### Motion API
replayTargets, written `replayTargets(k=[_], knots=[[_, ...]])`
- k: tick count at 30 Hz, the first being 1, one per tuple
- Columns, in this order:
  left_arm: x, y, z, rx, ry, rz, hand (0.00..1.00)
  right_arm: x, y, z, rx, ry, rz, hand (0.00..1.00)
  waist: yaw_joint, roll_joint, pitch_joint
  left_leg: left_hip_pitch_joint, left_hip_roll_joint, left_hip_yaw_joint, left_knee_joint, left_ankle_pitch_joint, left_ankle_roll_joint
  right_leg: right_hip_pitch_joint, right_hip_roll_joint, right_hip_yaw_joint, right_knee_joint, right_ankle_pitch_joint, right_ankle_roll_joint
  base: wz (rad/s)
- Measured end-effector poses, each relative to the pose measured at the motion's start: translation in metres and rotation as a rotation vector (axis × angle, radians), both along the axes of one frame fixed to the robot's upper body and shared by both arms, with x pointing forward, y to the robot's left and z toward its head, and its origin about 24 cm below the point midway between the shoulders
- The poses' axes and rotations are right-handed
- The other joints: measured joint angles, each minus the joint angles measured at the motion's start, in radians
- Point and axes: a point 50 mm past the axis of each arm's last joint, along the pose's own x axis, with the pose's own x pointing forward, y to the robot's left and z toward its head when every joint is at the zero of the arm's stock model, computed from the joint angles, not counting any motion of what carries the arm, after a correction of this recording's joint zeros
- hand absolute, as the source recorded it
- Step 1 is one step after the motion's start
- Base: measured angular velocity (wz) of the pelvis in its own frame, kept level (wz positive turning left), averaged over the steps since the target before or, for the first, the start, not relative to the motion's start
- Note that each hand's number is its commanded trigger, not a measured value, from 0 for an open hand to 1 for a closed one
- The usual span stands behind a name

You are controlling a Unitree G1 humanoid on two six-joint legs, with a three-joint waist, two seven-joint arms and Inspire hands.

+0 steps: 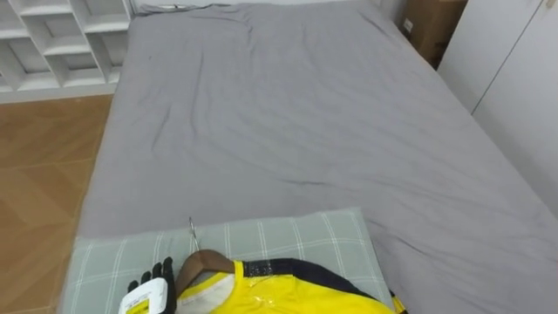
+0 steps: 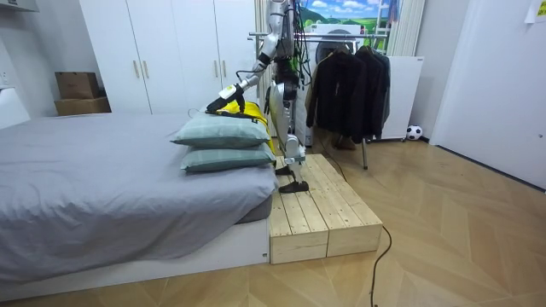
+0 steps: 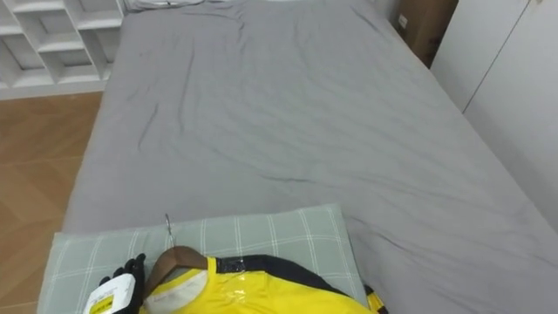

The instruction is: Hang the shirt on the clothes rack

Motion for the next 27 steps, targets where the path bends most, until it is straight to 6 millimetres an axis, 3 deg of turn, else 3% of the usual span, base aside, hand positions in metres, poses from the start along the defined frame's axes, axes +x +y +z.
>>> replayTargets(k=[27], knots=[[-0.003,0.009,-0.004,-0.101,0.02,0.151,0.0,0.017,0.007,0.002,0.007,0.002,0.09,0.0,0.006,-0.014,0.0008,-0.032,0.007,0.009,-0.002,0.008,-0.006,-0.039,0.006,0.005,0.002,0.006,-0.009,0.0]])
